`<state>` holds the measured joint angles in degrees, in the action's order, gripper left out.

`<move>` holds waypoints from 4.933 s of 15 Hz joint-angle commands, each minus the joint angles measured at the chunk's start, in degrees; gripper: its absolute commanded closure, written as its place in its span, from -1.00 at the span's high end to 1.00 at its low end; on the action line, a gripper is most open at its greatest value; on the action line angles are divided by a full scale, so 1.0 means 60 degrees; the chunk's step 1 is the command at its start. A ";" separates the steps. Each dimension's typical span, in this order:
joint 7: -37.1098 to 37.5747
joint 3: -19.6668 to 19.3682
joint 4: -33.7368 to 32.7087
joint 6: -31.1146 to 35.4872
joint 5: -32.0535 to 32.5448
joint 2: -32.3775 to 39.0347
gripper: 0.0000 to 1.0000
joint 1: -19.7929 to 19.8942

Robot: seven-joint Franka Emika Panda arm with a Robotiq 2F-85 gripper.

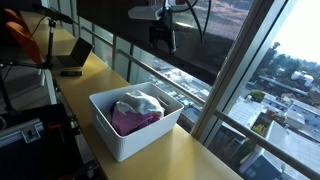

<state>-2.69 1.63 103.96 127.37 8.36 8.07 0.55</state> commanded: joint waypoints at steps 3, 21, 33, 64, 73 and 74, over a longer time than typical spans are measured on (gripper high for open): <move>0.0272 -0.0266 -0.0796 -0.0183 -0.0201 0.1739 1.00 -0.0004; 0.0732 -0.0429 0.2235 0.3253 -0.0631 0.3519 0.50 -0.0016; 0.0261 0.0574 0.3995 0.1928 -0.1980 0.0233 -0.90 -0.0149; 0.0351 0.2903 -0.1526 -0.1579 -0.0343 -0.1211 -0.91 -0.2730; 0.0356 0.2557 0.0204 -0.0723 -0.1319 -0.0579 -0.53 -0.2717; 0.0457 0.2555 0.0295 -0.0677 -0.1218 -0.0472 -0.08 -0.2773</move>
<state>-0.93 16.92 103.65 121.27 0.95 4.64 -14.95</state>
